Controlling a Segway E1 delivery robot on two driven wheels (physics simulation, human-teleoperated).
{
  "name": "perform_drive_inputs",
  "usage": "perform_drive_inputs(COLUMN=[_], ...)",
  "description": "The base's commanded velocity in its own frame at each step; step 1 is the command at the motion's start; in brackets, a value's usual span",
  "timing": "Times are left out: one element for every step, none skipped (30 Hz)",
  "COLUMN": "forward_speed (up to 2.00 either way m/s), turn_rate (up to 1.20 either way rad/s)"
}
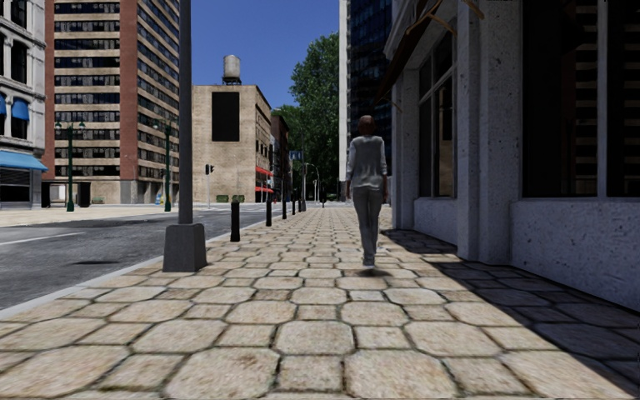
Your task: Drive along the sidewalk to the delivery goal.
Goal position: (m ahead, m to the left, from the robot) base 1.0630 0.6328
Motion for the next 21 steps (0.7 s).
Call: perform_drive_inputs(forward_speed=[1.35,1.34,1.34,1.34,1.34,1.34,1.34,1.34,1.34,1.34,1.34,1.32,1.22,1.16,1.14,1.14,1.14,1.14,1.14,1.11,1.03], turn_rate=[0.0,0.0,0.0,0.0,0.0,0.0,0.0,0.0,0.0,0.0,0.0,0.06,0.27,0.4,0.42,0.42,0.42,0.43,0.41,0.39,0.35])
